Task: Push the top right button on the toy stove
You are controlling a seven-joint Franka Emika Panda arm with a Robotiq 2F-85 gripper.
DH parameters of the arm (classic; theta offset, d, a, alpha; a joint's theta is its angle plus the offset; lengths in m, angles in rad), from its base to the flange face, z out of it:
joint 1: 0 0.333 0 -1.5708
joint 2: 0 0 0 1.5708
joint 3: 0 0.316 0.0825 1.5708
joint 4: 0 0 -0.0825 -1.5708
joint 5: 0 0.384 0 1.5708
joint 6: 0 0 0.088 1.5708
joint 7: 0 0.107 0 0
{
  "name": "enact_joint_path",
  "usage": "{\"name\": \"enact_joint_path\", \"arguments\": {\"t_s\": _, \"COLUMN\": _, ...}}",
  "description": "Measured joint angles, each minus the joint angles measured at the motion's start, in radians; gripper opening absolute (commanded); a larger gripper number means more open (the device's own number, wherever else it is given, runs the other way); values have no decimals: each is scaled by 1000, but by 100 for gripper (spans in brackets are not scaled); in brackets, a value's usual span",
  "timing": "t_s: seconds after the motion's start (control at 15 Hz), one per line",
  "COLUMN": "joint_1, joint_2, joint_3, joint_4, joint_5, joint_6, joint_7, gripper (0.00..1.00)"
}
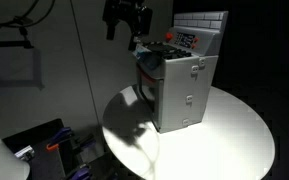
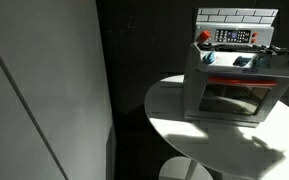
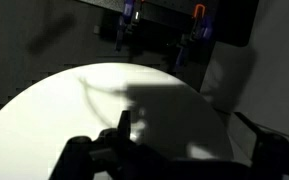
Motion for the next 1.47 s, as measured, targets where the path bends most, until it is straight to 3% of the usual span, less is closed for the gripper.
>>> {"name": "enact_joint_path", "arguments": {"t_s": 0.67, "joint_1": -25, "joint_2": 12, "joint_3": 31, "joint_4": 6, "joint_5": 0, "joint_6": 40, "joint_7": 27, "gripper": 100}}
{"name": "enact_joint_path", "arguments": {"t_s": 1.47, "joint_1": -31, "joint_2": 125, "joint_3": 90, "joint_4": 102, "joint_5": 0, "joint_6": 264, "joint_7": 258, "gripper": 100}}
